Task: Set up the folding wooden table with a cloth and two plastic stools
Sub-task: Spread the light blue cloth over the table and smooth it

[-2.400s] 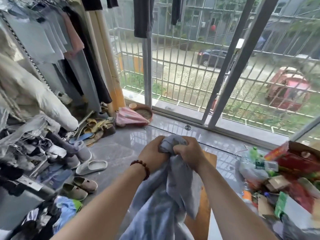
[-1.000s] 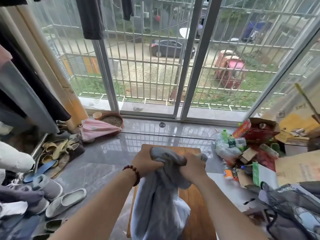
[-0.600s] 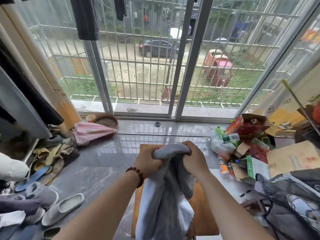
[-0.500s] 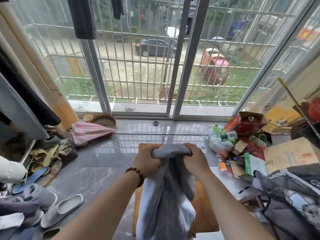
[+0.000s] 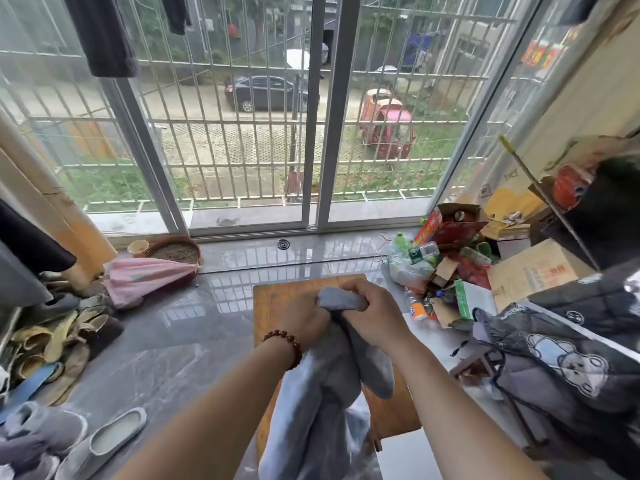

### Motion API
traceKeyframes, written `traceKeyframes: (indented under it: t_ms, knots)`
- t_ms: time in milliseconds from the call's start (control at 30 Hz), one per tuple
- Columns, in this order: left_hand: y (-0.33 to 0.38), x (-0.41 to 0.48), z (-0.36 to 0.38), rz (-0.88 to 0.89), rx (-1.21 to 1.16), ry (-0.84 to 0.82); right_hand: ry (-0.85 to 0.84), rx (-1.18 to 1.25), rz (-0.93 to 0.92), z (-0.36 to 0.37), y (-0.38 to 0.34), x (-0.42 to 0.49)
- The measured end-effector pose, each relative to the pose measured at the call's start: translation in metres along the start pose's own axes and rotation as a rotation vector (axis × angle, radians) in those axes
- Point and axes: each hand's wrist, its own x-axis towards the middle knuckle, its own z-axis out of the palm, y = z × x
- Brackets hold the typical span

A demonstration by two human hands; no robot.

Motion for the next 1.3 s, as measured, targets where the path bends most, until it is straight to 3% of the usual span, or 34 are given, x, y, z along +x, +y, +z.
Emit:
traceKeyframes:
  t_ms: [367, 533, 700, 867, 1200, 1300]
  knots:
    - [0.055, -0.032, 0.057, -0.013, -0.056, 0.081, -0.153, -0.222, 0.141, -0.064, 0.066, -0.05]
    - [0.085, -0.058, 0.097, 0.051, -0.064, 0.123, -0.02, -0.102, 0.219, -0.103, 0.116, -0.088]
    - [0.102, -0.086, 0.132, 0.068, -0.043, 0.173, 0.159, 0.044, 0.151, -0.135, 0.132, -0.113]
    - [0.117, -0.112, 0.167, 0.1, -0.019, 0.105, 0.291, 0.24, 0.03, -0.164, 0.128, -0.136]
    - [0.136, -0.15, 0.221, 0.063, 0.047, -0.008, 0.029, 0.094, -0.143, -0.178, 0.13, -0.17]
    - [0.14, -0.156, 0.226, 0.053, 0.135, -0.01, 0.039, 0.08, -0.172, -0.184, 0.133, -0.175]
